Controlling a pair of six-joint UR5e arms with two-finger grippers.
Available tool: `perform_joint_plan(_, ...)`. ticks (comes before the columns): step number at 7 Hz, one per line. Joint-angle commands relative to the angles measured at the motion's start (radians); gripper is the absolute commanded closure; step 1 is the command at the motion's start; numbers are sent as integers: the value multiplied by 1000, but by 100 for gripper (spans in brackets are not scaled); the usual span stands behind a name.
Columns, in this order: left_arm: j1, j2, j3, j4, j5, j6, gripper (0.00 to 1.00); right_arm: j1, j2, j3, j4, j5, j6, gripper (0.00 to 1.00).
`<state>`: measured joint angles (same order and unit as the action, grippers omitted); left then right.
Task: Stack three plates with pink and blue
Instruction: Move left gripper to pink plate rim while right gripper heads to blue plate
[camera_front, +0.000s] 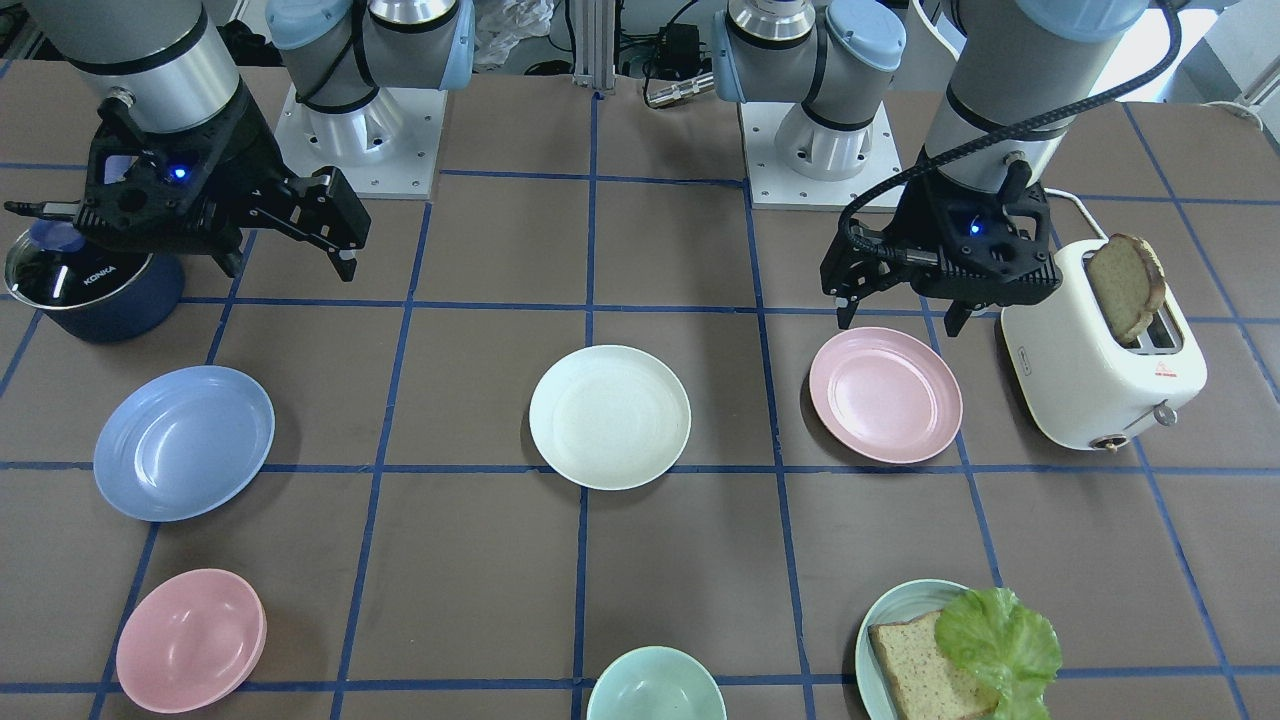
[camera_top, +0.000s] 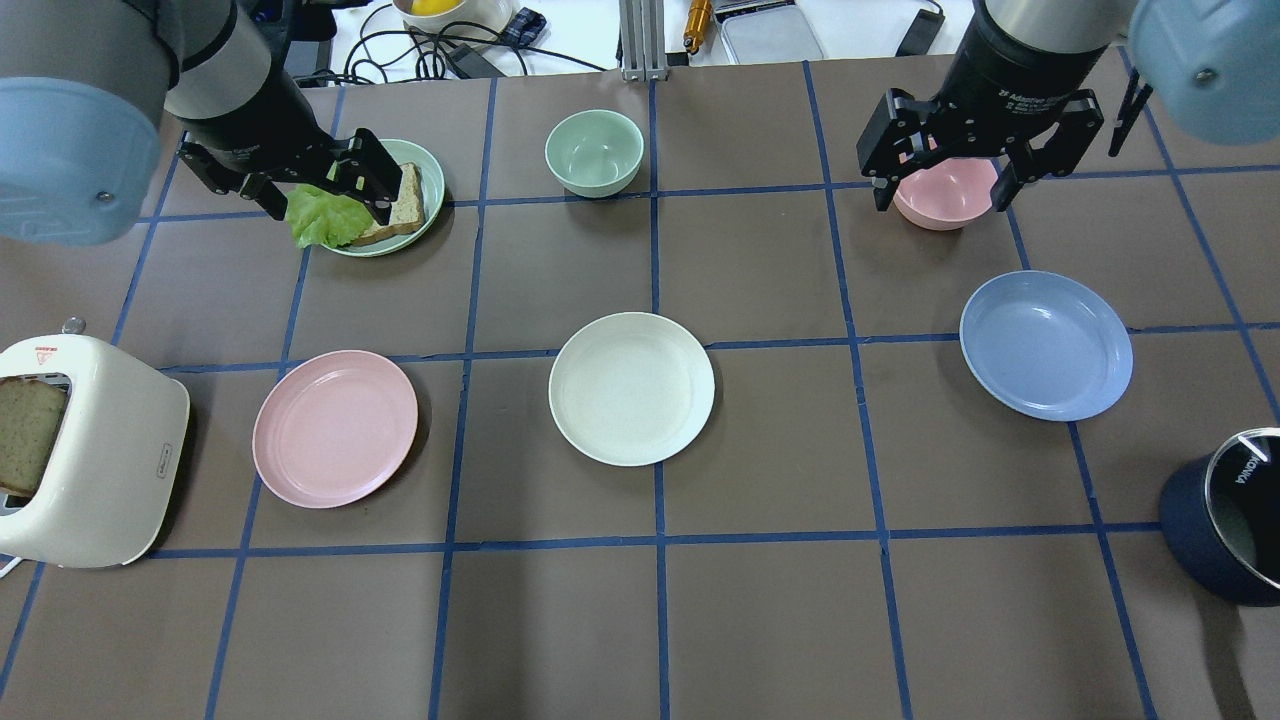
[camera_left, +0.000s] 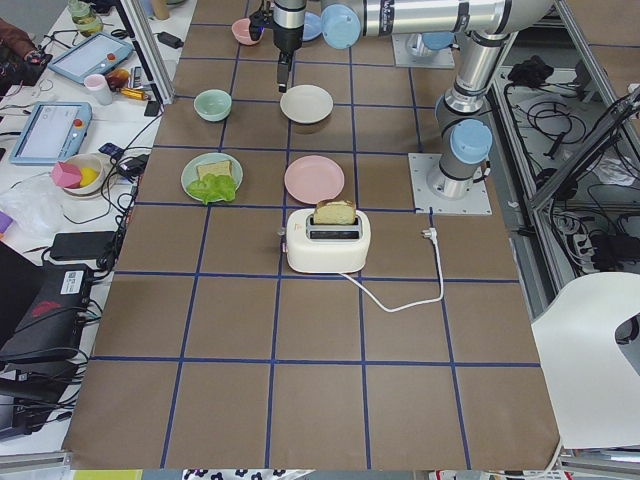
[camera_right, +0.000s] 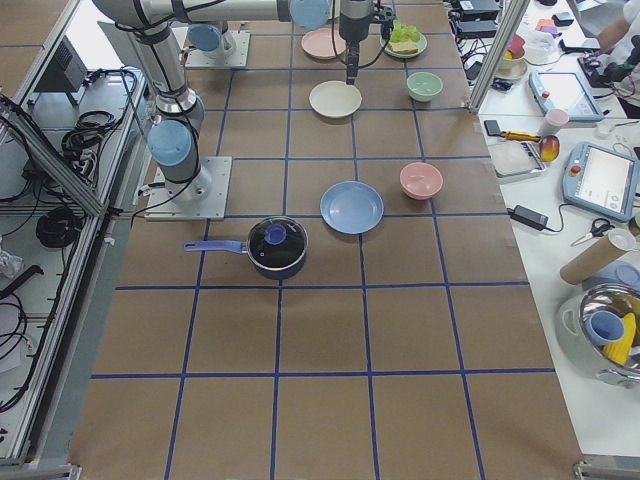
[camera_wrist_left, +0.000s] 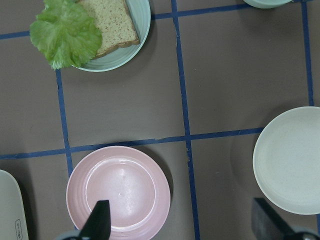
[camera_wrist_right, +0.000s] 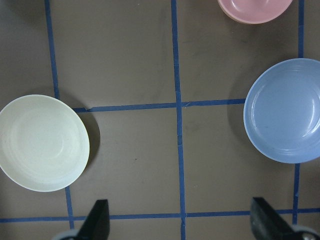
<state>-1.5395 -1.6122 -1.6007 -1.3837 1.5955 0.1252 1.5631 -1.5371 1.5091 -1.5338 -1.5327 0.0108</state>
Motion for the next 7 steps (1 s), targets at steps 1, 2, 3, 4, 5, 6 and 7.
perform_joint_plan(1,-1,0,-1,5,0,-5,0,-14,2,-10,40,5,-19,0)
perform_joint_plan(2,-1,3,-1,6,-2,1,0,-18,5,-9,26,6,-17,0)
perform_joint_plan(3,-7,2,-7,2,-3,-4,0,-18,11,0,14,0,-14,0)
perform_joint_plan(4,-27,6,-56,8,0,-13,0,-18,8,-9,14,6,-9,0)
perform_joint_plan(5,-39,6,-144,50,1,-12,0,-17,8,-10,14,6,1,0)
perform_joint_plan(6,-41,11,-263,175,1,-7,0,-17,8,-9,12,6,9,0)
perform_joint_plan(7,-41,9,-397,372,7,4,0,-17,8,-1,0,6,9,0)
